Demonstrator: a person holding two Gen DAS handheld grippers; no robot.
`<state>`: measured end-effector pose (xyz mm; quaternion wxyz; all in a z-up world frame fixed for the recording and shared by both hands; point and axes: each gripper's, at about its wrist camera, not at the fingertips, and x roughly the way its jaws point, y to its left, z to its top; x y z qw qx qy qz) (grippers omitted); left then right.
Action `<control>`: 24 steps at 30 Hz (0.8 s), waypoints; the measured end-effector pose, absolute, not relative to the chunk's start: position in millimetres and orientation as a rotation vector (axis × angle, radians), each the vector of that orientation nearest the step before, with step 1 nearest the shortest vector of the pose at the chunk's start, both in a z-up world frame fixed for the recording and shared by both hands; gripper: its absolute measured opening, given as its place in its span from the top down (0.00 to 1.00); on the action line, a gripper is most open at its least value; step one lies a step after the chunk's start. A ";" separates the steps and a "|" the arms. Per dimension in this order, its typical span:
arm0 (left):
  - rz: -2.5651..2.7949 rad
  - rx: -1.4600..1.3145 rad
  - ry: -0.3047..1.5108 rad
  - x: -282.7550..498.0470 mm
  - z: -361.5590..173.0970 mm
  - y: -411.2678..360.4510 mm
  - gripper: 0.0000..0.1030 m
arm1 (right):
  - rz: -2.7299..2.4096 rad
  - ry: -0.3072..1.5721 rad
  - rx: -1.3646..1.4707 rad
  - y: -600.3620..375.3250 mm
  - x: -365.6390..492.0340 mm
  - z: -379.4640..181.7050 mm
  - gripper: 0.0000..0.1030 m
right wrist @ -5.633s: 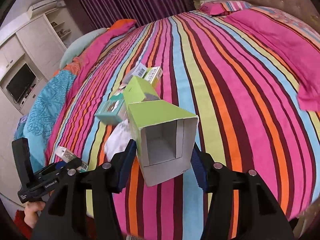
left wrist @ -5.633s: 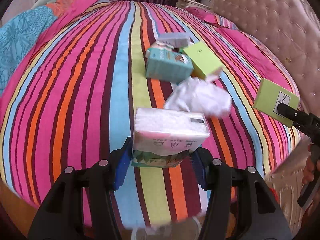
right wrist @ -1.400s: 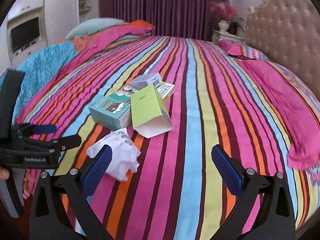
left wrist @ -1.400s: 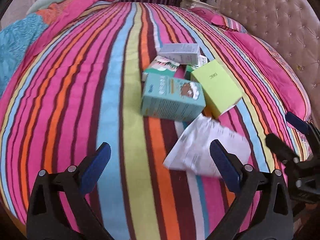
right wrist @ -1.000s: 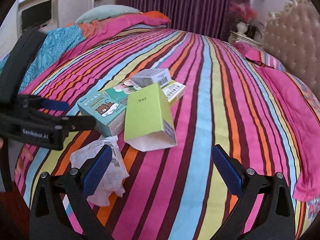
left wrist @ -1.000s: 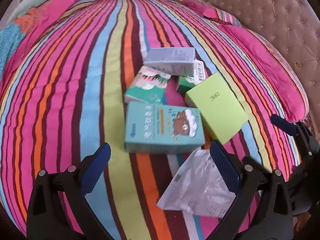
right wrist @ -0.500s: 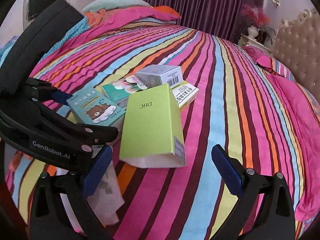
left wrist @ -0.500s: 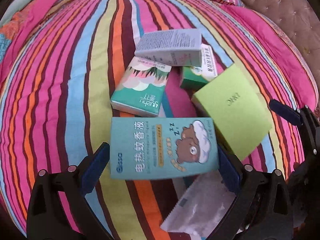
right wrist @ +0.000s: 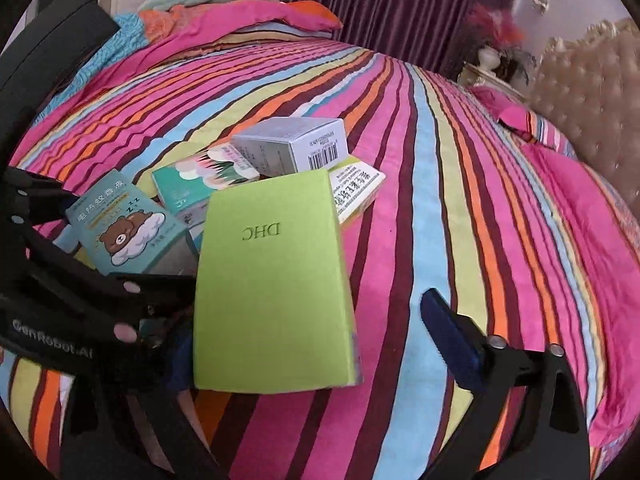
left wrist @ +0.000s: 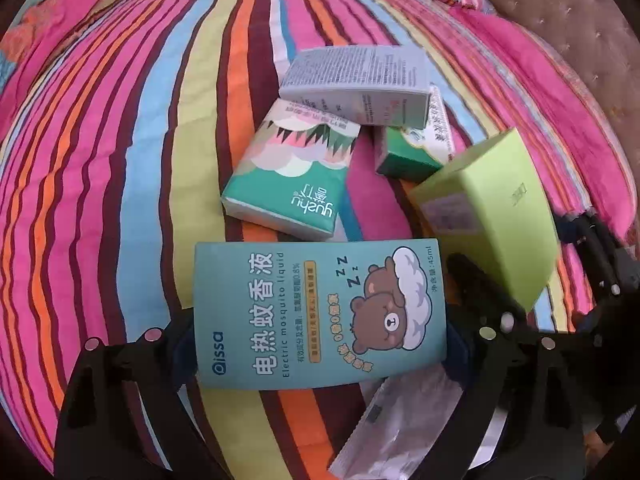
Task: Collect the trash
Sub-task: 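Grasp the teal mosquito-liquid box with the left tool while the right tool grasps the lime-green DHC box, then carry the teal box and DHC box down over the wastebasket with both tools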
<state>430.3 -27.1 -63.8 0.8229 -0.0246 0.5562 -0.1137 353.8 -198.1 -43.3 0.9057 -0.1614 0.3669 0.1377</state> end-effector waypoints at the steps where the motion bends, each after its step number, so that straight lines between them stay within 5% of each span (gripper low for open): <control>1: -0.245 -0.065 1.176 425.7 -62.5 -22.0 0.13 | 0.301 0.765 -0.315 -199.5 352.7 -42.3 0.37; 2: -0.239 -0.072 1.166 422.9 -62.0 -18.3 0.13 | 0.307 0.777 -0.307 -200.7 350.8 -42.4 0.47; 24: -0.155 -0.090 1.013 305.9 -24.3 26.8 0.13 | 0.178 0.887 0.109 -291.1 277.6 -14.1 0.47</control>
